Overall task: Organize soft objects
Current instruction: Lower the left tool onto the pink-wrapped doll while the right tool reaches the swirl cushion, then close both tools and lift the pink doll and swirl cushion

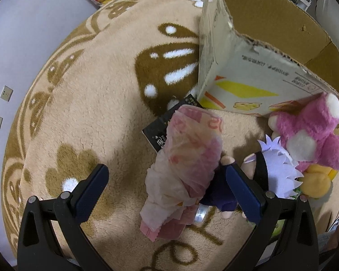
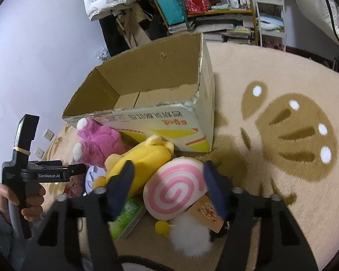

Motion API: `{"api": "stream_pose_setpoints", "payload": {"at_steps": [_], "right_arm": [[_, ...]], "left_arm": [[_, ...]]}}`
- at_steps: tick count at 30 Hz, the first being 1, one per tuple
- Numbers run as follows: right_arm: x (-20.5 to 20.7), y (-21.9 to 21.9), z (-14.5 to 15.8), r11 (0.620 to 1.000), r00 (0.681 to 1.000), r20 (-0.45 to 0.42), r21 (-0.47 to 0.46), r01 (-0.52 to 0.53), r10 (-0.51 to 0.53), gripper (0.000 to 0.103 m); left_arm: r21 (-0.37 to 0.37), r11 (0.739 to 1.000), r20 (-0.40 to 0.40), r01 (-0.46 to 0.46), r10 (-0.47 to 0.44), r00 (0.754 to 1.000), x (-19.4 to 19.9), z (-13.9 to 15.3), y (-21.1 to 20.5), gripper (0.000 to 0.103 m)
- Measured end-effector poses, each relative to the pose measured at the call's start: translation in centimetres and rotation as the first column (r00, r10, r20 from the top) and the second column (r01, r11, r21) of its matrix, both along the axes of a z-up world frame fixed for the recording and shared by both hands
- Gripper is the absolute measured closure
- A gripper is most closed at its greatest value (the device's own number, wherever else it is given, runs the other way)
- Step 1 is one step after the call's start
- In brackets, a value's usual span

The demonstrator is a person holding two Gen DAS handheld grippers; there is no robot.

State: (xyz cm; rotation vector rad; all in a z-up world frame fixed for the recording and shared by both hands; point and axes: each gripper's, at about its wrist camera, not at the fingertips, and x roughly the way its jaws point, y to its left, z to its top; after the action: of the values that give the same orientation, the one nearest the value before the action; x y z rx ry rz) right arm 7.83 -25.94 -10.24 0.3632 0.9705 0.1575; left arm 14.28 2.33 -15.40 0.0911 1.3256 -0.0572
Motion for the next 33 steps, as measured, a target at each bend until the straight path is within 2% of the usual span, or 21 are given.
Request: {"api": "stream_pose_setpoints", "payload": {"at_steps": [5, 14, 17, 18, 19, 20, 21, 27, 33], "right_arm": [[0.0, -0.6, -0.5, 0.999, 0.999, -0.027, -0.007, 0.038, -0.038, 0.042], [1.0, -1.4, -2.8, 0.996, 0.991, -0.120, 0.056, 0.068, -0.061, 0.042], [1.3, -1.5, -3.3, 0.994, 0.988, -0.142, 0.079, 0.070, -0.058, 0.042], [1.3, -1.6, -3.5, 0.993, 0.987, -0.151, 0.094, 0.075, -0.060, 0.042], [1.4, -1.8, -3.7, 0.992, 0.986, -0.154, 0.104, 0.076, -0.060, 0.043], [1.4, -1.9, -3.8, 0.991, 0.986, -0.156, 0.114, 0.075, -0.057, 0.050], [1.4, -1.9, -3.9, 0.990, 0.986, -0.159, 0.118, 0.073, -0.054, 0.053], [1.5, -0.8, -3.5, 0.997, 0.990, -0.139, 0.061, 0.041, -0.032, 0.067], [0.9, -0.1, -2.8, 0.999, 0.993, -0.113, 0.036, 0.035, -0.030, 0.070]], "left_arm": [[-0.007, 1.000, -0.007, -0.013, 0.013, 1.000, 0.2, -0.4, 0.4, 0.001], [-0.072, 0.996, -0.047, -0.045, 0.042, 0.998, 1.1, -1.4, 1.5, 0.018], [-0.103, 0.993, -0.058, -0.055, 0.049, 0.997, 1.4, -1.7, 1.8, 0.032], [-0.115, 0.992, -0.065, -0.057, 0.049, 0.997, 1.6, -1.9, 2.0, 0.039], [-0.124, 0.991, -0.070, -0.056, 0.047, 0.996, 1.6, -2.0, 2.0, 0.046], [-0.135, 0.989, -0.074, -0.054, 0.045, 0.996, 1.7, -2.0, 2.0, 0.048], [-0.140, 0.989, -0.073, -0.054, 0.044, 0.996, 1.8, -2.0, 2.0, 0.051], [-0.129, 0.991, -0.057, -0.035, 0.028, 0.998, 1.4, -1.7, 1.1, 0.058], [-0.132, 0.990, -0.042, -0.040, 0.035, 0.999, 1.0, -1.0, 0.9, 0.063]]}}
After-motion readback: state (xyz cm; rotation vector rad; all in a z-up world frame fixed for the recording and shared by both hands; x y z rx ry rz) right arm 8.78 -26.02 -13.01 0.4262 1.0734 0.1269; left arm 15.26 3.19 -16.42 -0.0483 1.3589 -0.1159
